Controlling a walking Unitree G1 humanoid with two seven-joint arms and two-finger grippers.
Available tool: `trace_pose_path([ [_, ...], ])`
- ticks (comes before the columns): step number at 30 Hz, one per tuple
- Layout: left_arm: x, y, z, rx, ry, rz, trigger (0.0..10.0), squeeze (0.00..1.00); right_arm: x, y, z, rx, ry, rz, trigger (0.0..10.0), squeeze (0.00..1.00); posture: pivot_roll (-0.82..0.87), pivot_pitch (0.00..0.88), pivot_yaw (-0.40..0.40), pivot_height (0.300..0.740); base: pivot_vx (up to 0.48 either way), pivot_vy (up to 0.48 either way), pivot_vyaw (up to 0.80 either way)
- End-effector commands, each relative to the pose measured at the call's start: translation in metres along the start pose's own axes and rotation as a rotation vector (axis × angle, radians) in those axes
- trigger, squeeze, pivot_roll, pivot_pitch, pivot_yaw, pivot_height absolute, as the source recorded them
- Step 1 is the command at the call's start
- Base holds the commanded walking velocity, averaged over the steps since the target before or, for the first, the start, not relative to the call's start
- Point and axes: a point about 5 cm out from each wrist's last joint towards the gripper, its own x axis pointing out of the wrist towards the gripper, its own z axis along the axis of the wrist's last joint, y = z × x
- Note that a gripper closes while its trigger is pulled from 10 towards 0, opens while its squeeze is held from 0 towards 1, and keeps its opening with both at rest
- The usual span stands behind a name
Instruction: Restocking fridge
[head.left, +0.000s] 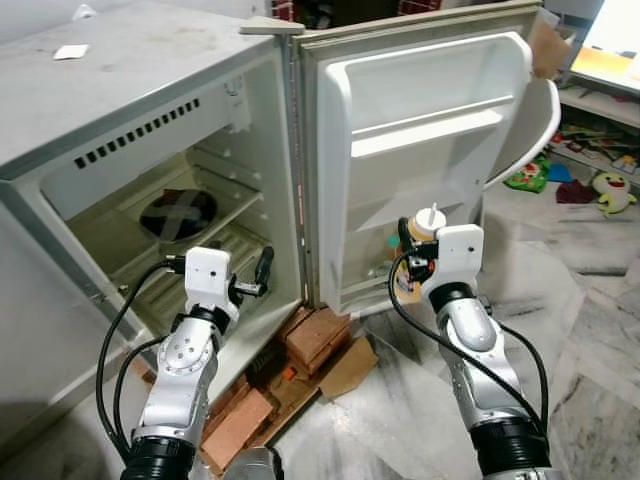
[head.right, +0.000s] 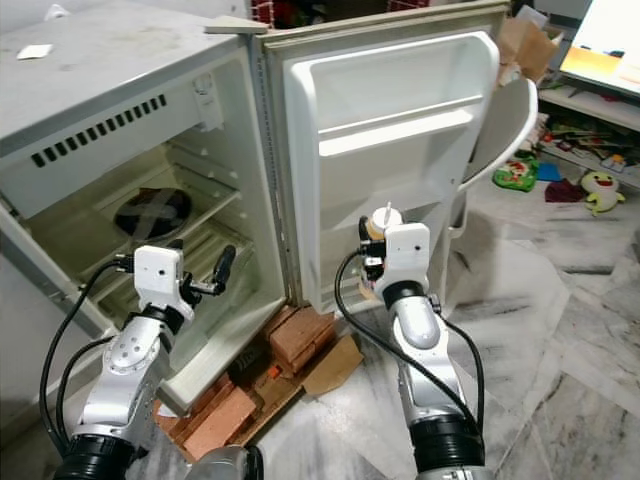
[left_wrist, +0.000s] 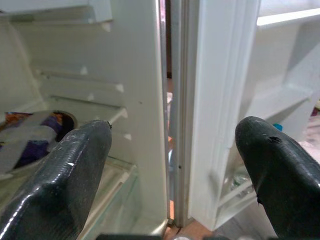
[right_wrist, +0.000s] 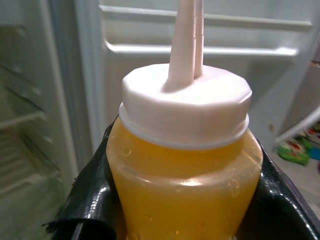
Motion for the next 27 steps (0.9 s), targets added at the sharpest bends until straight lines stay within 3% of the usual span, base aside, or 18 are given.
trace_pose_path([
  [1,-0.0018,-0.0018,0.0016,-0.001,-0.010,-0.014,10.0,0.00,0.0017,-0.0040,-0.0001,-0.003,0.009,-0.025,10.0,0.00,0.05,0.000,0.013,0.740,0.251,0.000,0.00],
  [8,-0.0011,-0.0085,0.0009,-0.016,-0.011,-0.037,10.0,0.00,0.0010,-0.0095,-0.0029,0.008,0.023,-0.034,10.0,0.00,0.04,0.000,0.012,0.740,0.299,0.000,0.00],
  [27,-0.0020,-0.0087,0.0003,-0.018,0.000,-0.041,10.0,0.00,0.0006,-0.0064,-0.0046,0.008,0.037,-0.031,10.0,0.00,0.05,0.001,0.008,0.740,0.334,0.000,0.00],
])
